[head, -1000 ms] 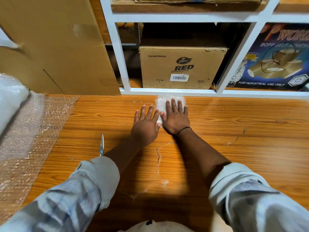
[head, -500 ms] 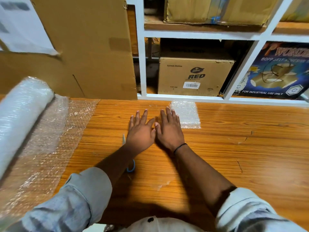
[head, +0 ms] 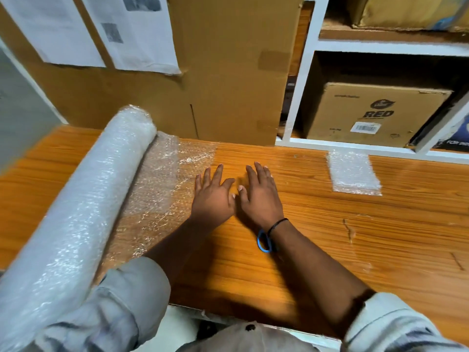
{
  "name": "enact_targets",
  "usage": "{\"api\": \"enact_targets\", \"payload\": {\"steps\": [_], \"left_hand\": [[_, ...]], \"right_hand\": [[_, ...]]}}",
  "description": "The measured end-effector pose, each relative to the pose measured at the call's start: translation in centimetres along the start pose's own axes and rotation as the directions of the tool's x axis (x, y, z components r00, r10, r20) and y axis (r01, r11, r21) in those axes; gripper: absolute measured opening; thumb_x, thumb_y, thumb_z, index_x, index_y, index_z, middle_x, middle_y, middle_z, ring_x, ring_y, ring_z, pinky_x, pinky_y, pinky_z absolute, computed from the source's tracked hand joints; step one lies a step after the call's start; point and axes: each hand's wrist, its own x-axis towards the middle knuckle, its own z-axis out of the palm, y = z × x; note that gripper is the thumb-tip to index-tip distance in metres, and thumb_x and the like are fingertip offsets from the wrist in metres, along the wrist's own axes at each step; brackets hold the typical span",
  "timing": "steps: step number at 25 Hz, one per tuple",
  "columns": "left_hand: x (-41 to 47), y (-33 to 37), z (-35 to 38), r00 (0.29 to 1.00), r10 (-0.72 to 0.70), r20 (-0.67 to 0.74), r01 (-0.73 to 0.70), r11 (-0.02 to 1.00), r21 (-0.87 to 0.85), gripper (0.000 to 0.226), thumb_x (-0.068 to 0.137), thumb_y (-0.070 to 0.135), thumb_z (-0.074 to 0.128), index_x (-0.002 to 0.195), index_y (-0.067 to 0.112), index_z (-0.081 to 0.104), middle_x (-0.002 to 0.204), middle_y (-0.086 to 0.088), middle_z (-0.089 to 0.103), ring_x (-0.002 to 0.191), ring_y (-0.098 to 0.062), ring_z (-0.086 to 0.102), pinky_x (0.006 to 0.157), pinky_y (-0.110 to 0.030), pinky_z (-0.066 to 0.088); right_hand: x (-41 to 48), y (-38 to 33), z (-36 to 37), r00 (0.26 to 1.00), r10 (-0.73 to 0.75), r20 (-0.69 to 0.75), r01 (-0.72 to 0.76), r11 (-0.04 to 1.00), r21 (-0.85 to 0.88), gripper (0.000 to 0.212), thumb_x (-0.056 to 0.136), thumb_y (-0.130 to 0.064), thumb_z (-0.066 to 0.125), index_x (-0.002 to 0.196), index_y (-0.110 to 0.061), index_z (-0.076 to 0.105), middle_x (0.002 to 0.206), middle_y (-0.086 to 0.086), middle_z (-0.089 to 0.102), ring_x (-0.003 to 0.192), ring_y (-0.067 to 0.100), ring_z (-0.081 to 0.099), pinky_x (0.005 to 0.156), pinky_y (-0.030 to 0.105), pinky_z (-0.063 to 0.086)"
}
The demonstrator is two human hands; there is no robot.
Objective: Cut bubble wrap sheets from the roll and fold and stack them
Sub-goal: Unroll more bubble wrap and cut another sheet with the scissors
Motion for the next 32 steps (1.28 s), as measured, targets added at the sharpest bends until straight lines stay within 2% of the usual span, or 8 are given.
{"api": "enact_targets", "payload": {"steps": [5, 11, 14, 17, 22, 24, 27, 32], "left_hand": [[-2.7, -7.7, -0.9, 0.993, -0.121, 0.011, 0.121, 0.993, -0.010, 0.064, 0.092, 0.044, 0.027, 0.152, 0.029, 0.044, 0.172, -0.007, 0.011, 0.157, -0.038, 0.007, 0.125, -0.055, 0.003], [-5.6, -15.0, 0.1, 0.976, -0.216, 0.039, 0.214, 0.975, 0.066, 0.055, 0.103, 0.038, 0.046, 0.156, 0.031, 0.036, 0.172, -0.006, 0.009, 0.157, -0.037, 0.007, 0.126, -0.053, 0.006], [-7.0, -17.2, 1.3, 0.979, -0.202, 0.033, 0.196, 0.971, 0.138, 0.058, 0.104, 0.042, 0.042, 0.159, 0.033, 0.028, 0.171, -0.007, 0.014, 0.156, -0.037, 0.013, 0.126, -0.052, 0.010], [-8.0, -19.3, 1.8, 0.982, -0.187, 0.017, 0.185, 0.980, 0.079, 0.064, 0.102, 0.047, 0.047, 0.160, 0.031, 0.029, 0.170, -0.009, 0.020, 0.154, -0.042, 0.018, 0.125, -0.052, 0.017], [-8.1, -21.3, 1.1, 0.989, -0.141, 0.033, 0.138, 0.987, 0.079, 0.074, 0.100, 0.061, 0.040, 0.162, 0.023, 0.027, 0.170, -0.015, 0.015, 0.155, -0.043, 0.011, 0.123, -0.053, 0.019], [-8.5, -22.4, 0.1, 0.995, -0.084, 0.060, 0.075, 0.988, 0.133, 0.077, 0.099, 0.064, 0.035, 0.162, 0.022, 0.025, 0.171, -0.015, 0.011, 0.156, -0.042, 0.006, 0.125, -0.054, 0.015], [-9.6, -23.5, -1.7, 0.996, -0.023, 0.090, 0.004, 0.979, 0.205, 0.073, 0.101, 0.060, 0.040, 0.162, 0.022, 0.025, 0.171, -0.014, 0.008, 0.157, -0.040, 0.003, 0.126, -0.052, 0.008], [-11.7, -23.3, -4.8, 0.999, 0.044, 0.018, -0.048, 0.904, 0.425, 0.066, 0.097, 0.057, 0.046, 0.155, 0.028, 0.040, 0.169, -0.015, 0.020, 0.156, -0.044, 0.004, 0.123, -0.061, -0.010]], "right_hand": [[-0.3, -7.1, 5.9, 0.993, -0.064, 0.098, 0.064, 0.998, 0.001, 0.062, 0.104, -0.031, 0.048, 0.160, -0.013, 0.030, 0.171, 0.013, 0.018, 0.158, 0.035, 0.011, 0.129, 0.045, 0.010], [-2.0, -13.0, 12.7, 0.980, -0.057, 0.190, 0.064, 0.997, -0.031, 0.059, 0.104, -0.031, 0.045, 0.158, -0.010, 0.034, 0.168, 0.017, 0.025, 0.156, 0.038, 0.018, 0.128, 0.050, 0.013], [-3.2, -13.9, 14.7, 0.983, -0.037, 0.179, 0.053, 0.995, -0.084, 0.059, 0.106, -0.040, 0.030, 0.157, -0.011, 0.036, 0.168, 0.017, 0.024, 0.157, 0.039, 0.016, 0.128, 0.052, 0.007], [-4.2, -14.0, 15.6, 0.980, -0.040, 0.196, 0.081, 0.975, -0.209, 0.067, 0.109, -0.050, 0.014, 0.163, -0.013, 0.024, 0.173, 0.013, 0.009, 0.160, 0.034, 0.001, 0.128, 0.052, -0.003], [-4.2, -14.1, 15.3, 0.967, 0.012, 0.253, 0.069, 0.948, -0.310, 0.068, 0.109, -0.052, 0.012, 0.166, -0.016, 0.002, 0.174, 0.008, -0.009, 0.159, 0.029, -0.013, 0.126, 0.056, -0.010], [-4.4, -14.1, 15.0, 0.961, 0.026, 0.277, 0.066, 0.946, -0.317, 0.068, 0.109, -0.052, 0.012, 0.166, -0.018, -0.003, 0.173, 0.005, -0.013, 0.159, 0.027, -0.016, 0.125, 0.057, -0.012], [-4.7, -14.0, 14.4, 0.953, 0.049, 0.300, 0.050, 0.948, -0.314, 0.067, 0.109, -0.051, 0.011, 0.166, -0.020, -0.005, 0.173, 0.002, -0.015, 0.159, 0.025, -0.017, 0.124, 0.059, -0.013], [-6.1, -13.2, 13.2, 0.941, 0.084, 0.328, 0.036, 0.938, -0.345, 0.066, 0.109, -0.051, 0.010, 0.165, -0.021, -0.008, 0.172, 0.001, -0.017, 0.159, 0.025, -0.017, 0.124, 0.059, -0.012]]}}
